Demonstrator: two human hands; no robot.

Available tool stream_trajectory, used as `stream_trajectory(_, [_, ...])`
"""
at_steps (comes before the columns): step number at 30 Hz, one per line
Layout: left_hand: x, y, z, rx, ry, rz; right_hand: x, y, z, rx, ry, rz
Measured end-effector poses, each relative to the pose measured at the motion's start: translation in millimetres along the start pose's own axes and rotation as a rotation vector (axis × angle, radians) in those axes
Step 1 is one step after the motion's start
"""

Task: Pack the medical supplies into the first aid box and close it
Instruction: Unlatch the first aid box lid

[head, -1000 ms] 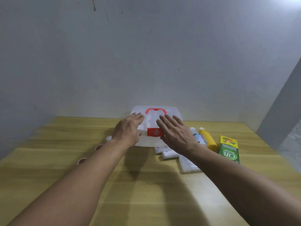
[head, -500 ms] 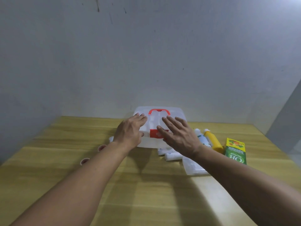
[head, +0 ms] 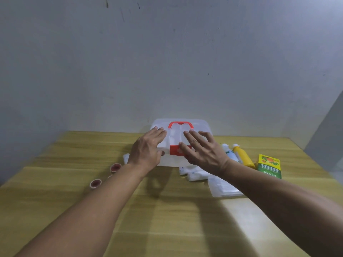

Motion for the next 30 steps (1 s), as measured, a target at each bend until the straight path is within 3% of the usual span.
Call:
stream_trajectory(11, [-2, -7, -5, -0.036, -0.002, 0.056, 1, -10, -4, -0.027, -0.113, -0.077])
stream_trajectory(24, [1, -6, -10, -0.101, -0.008, 0.036, 12, -5, -6, -0.084, 0.029, 0.031])
stream_trajectory(30, [10, 3, -15, -0.27, 0.056, -0.043, 8, 8, -6, 0.001, 0.064, 0.048])
Point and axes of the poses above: each hand's wrist, its own x-axis towards the middle knuckle, its own y-axis out of the back of the hand, z = x × y, the point moved 6 cm from there along x, towards the middle knuckle, and after that the axes turned 3 degrees about y, right-handed, at the moved point
